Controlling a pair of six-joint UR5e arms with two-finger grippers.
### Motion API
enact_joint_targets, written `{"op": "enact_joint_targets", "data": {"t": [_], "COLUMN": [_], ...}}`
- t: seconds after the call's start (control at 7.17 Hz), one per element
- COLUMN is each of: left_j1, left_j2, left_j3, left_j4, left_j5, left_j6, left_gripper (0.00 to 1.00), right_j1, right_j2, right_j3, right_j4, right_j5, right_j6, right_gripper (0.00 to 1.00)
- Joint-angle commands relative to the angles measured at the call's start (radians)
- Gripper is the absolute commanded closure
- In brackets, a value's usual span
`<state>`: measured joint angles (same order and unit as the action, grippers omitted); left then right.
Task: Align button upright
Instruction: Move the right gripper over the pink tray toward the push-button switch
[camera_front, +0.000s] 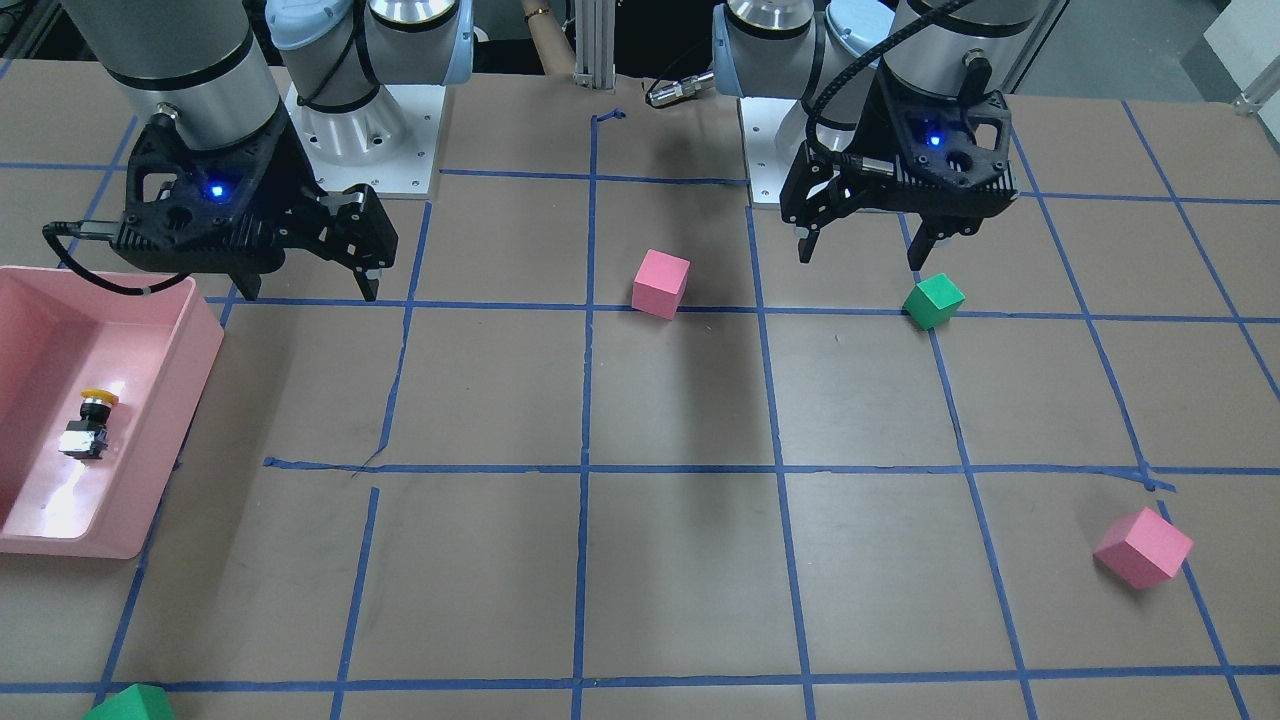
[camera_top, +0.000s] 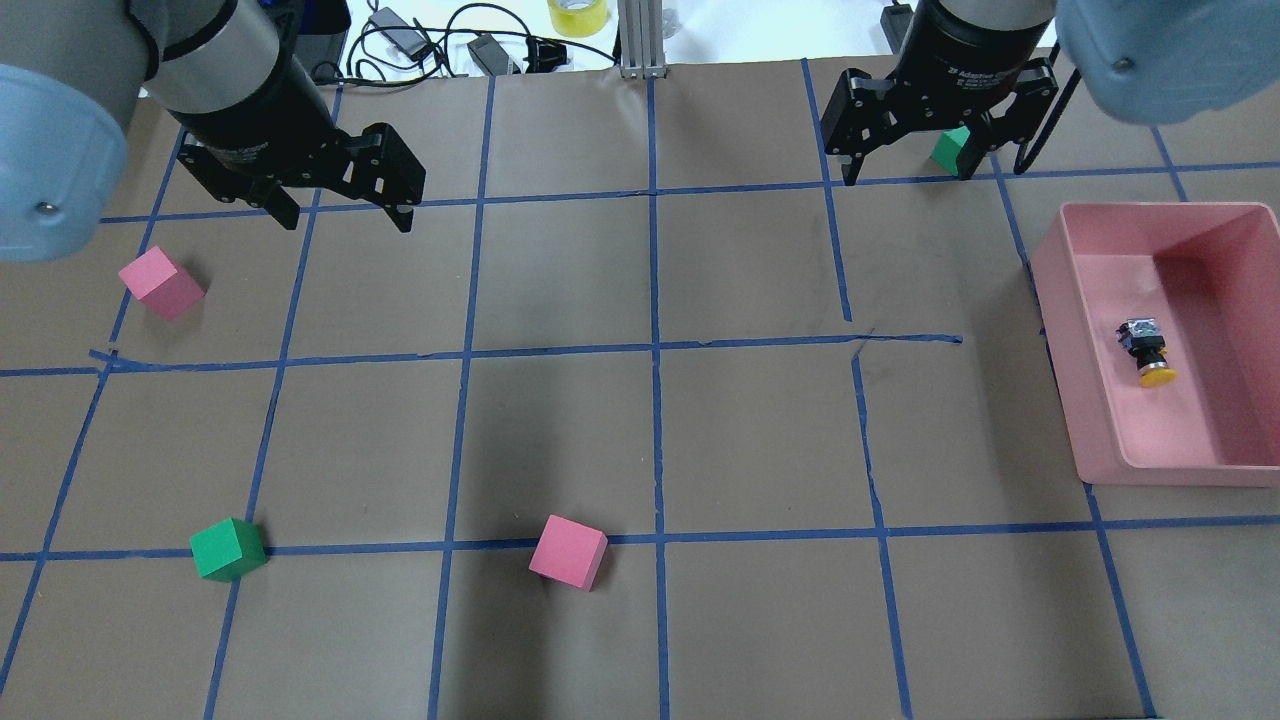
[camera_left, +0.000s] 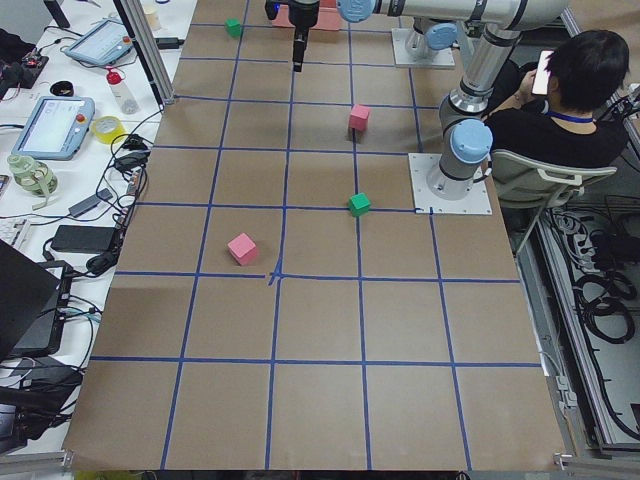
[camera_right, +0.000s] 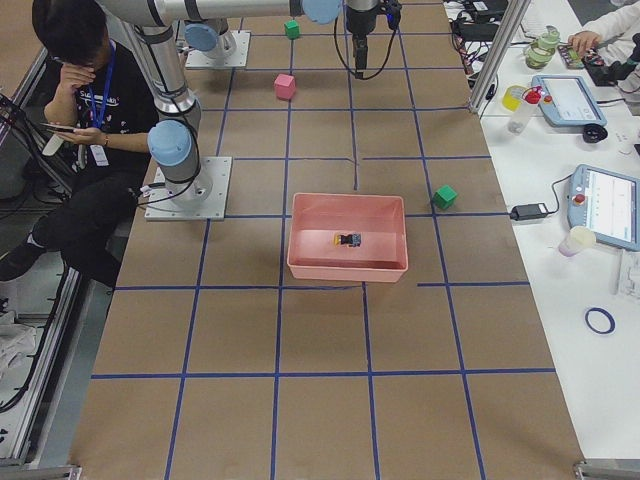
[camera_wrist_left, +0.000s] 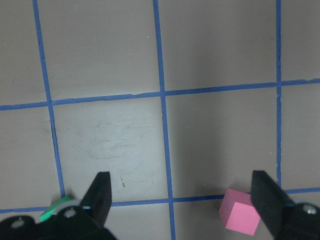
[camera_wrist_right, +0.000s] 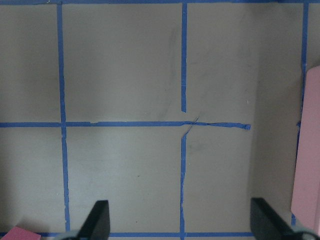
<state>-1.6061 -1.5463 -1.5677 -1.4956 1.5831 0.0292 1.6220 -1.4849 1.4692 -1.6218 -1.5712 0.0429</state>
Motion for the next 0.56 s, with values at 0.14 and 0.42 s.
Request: {"op": "enact_joint_targets", "data": {"t": [0.14,0.42], "left_j1": [0.0,0.0], "left_j2": [0.0,0.0], "left_j3": [0.0,0.0], "left_j4": [0.002,0.0], "left_j5": [0.0,0.0], "left_j6": [0.0,-0.002], "left_gripper": [0.0,0.0], "right_j1": [-0.004,-0.075], "right_j2": [0.0,0.003], "right_j3": [-0.003,-0.006], "right_j4": [-0.024,-0.024], "right_j5": [0.002,-0.004], "right_j6": [-0.003,-0.044], "right_gripper": [0.0,0.0]}}
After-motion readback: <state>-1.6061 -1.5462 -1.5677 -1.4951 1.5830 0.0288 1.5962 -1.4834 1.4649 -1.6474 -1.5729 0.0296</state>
